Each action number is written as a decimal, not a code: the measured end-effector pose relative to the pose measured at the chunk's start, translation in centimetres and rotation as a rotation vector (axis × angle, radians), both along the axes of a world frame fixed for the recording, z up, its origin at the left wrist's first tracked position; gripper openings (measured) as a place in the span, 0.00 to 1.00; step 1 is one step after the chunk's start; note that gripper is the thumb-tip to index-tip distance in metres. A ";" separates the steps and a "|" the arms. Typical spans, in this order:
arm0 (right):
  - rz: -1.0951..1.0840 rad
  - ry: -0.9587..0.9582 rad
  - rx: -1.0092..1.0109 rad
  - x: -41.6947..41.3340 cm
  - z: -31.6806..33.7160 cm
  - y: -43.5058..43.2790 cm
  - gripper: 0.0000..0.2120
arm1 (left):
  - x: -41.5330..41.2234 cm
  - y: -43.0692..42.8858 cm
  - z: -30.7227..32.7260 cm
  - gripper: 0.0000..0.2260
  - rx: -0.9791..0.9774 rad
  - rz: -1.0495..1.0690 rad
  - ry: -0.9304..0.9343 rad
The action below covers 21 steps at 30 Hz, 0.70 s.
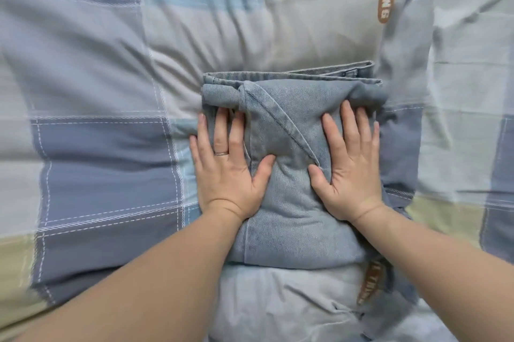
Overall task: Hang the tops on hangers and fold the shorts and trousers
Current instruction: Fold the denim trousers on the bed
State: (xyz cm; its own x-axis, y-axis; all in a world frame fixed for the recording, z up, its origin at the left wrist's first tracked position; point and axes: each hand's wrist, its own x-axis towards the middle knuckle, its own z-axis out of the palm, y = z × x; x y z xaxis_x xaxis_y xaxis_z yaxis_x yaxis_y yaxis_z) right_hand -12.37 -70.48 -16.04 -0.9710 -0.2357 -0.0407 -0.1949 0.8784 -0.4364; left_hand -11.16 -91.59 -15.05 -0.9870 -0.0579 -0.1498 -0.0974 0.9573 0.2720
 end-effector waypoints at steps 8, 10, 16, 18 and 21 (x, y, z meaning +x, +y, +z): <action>-0.375 -0.106 -0.174 -0.1 1.0 -0.5 0.46 | 0.0 -0.1 -0.1 0.36 0.047 0.031 0.087; -0.471 -0.131 -0.182 0.1 1.6 -0.6 0.51 | 0.2 -0.2 -0.1 0.36 0.058 0.036 0.110; -0.639 -0.272 -0.376 -0.3 2.8 0.8 0.50 | 0.5 -0.1 0.7 0.37 0.106 0.092 0.153; -0.667 -0.353 -0.519 -0.5 3.5 1.9 0.40 | 0.5 -0.2 1.4 0.40 0.137 0.118 0.147; -0.673 -0.535 -0.754 -0.2 4.5 3.4 0.29 | 0.4 -0.4 2.6 0.48 0.281 0.261 0.120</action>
State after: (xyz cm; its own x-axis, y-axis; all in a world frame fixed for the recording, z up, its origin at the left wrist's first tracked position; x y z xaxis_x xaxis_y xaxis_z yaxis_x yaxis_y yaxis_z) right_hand -12.52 -67.10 -11.55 -0.8101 0.1859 -0.5560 0.5856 0.2137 -0.7819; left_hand -10.72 -91.97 -12.47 -0.9561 -0.2819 -0.0802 -0.2790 0.7917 0.5435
